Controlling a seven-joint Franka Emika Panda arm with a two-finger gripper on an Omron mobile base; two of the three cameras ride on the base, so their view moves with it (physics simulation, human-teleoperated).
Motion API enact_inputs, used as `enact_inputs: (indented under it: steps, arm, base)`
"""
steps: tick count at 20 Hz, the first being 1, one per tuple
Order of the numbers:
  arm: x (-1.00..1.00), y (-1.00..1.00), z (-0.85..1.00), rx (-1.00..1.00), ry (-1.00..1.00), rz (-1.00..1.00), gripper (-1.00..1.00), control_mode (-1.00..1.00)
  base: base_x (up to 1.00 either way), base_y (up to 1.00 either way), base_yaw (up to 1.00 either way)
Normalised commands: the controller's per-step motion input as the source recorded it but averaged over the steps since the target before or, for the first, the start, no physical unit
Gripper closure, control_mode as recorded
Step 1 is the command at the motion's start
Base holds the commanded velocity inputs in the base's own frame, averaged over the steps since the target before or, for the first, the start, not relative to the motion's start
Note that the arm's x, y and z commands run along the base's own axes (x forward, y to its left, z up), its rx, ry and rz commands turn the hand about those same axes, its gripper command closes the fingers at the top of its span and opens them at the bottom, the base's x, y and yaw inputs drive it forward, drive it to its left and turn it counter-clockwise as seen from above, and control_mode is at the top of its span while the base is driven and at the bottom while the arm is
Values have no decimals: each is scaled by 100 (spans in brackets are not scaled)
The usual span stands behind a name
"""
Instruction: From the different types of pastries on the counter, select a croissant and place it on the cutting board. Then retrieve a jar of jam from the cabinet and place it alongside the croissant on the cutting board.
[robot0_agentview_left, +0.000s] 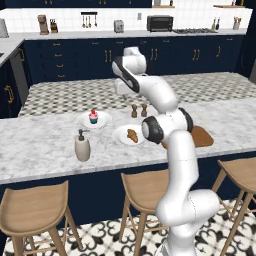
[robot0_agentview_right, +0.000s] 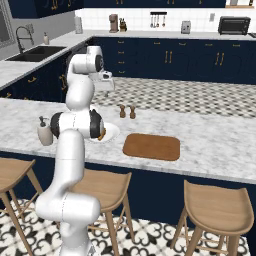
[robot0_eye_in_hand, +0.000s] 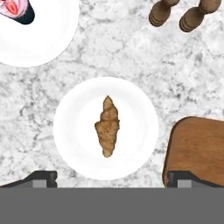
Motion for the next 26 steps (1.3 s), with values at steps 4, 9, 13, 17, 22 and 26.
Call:
enact_inputs:
  steps: [4,9,13,17,22,26]
  arm:
    - [1,0,-75,0,0,0,-100,-100]
    - [13,0,-74,4,3,0,-100,-100]
    - [13,0,-59,6,0,0,-100,-100]
    - [22,0,-59,1,0,0,-100,-100]
    - [3,0,-30,0,2,0,-100,-100]
    - [-20,0,0,3,6,0,-100,-100]
  base:
    - [0,0,0]
    - [0,0,0]
    - [0,0,0]
    - [0,0,0]
    - [0,0,0]
    - [0,0,0]
